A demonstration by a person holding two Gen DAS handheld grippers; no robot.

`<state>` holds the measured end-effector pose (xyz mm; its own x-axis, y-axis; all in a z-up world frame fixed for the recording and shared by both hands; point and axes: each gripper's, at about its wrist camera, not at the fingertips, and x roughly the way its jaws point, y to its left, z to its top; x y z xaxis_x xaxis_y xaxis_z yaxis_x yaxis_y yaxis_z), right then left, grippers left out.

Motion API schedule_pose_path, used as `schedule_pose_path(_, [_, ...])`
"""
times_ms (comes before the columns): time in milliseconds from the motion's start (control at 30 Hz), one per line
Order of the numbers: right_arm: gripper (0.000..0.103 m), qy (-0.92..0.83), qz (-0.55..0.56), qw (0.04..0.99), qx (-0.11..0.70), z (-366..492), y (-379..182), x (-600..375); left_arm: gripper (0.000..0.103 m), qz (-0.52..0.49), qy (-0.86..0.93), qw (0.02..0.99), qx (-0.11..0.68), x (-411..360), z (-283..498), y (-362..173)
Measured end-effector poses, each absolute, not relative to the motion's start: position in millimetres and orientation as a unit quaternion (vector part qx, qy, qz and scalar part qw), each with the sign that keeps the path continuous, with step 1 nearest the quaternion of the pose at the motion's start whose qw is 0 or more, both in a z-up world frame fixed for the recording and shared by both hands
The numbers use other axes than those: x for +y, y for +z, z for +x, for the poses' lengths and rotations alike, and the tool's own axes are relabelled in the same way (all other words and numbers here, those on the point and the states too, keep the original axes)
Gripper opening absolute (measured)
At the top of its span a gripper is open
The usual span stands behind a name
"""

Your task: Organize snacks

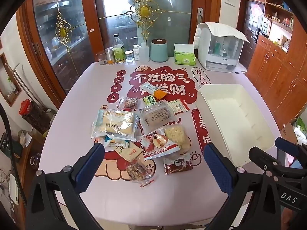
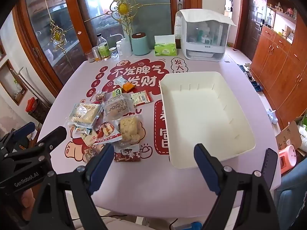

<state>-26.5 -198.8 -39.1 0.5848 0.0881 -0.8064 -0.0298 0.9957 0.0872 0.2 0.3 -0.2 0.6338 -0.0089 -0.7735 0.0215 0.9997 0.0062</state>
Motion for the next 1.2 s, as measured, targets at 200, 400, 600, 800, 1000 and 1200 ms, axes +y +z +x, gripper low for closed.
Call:
schedule_pose_path(200, [0.086,0.041,0.033,0.890,0.454,-26,-39,-196,0.102,0.007,-0.010,0.905,0.426,2,-1,0])
schedule_pose_path(400, [0.086,0.042,0.026,0.888,0.457,-22,-41,-193,0.102,0.010,-0.011,0.903,0.429,3,0,-4])
schedule_pose_path(600, [0.086,0.043,0.023,0.887,0.459,-21,-40,-199,0.102,0.012,-0.010,0.902,0.431,-5,4,-6])
schedule_pose_path(800, [0.086,0.044,0.024,0.887,0.459,-20,-39,-203,0.102,0.012,-0.010,0.902,0.432,-7,4,-4])
schedule_pose_path(1000, [0.086,0.041,0.024,0.885,0.462,-18,-40,-205,0.102,0.011,-0.009,0.901,0.433,-10,5,-7])
schedule_pose_path(1200, [0.086,0.041,0.024,0.885,0.462,-18,-42,-205,0.102,0.011,-0.009,0.900,0.435,-11,5,-12])
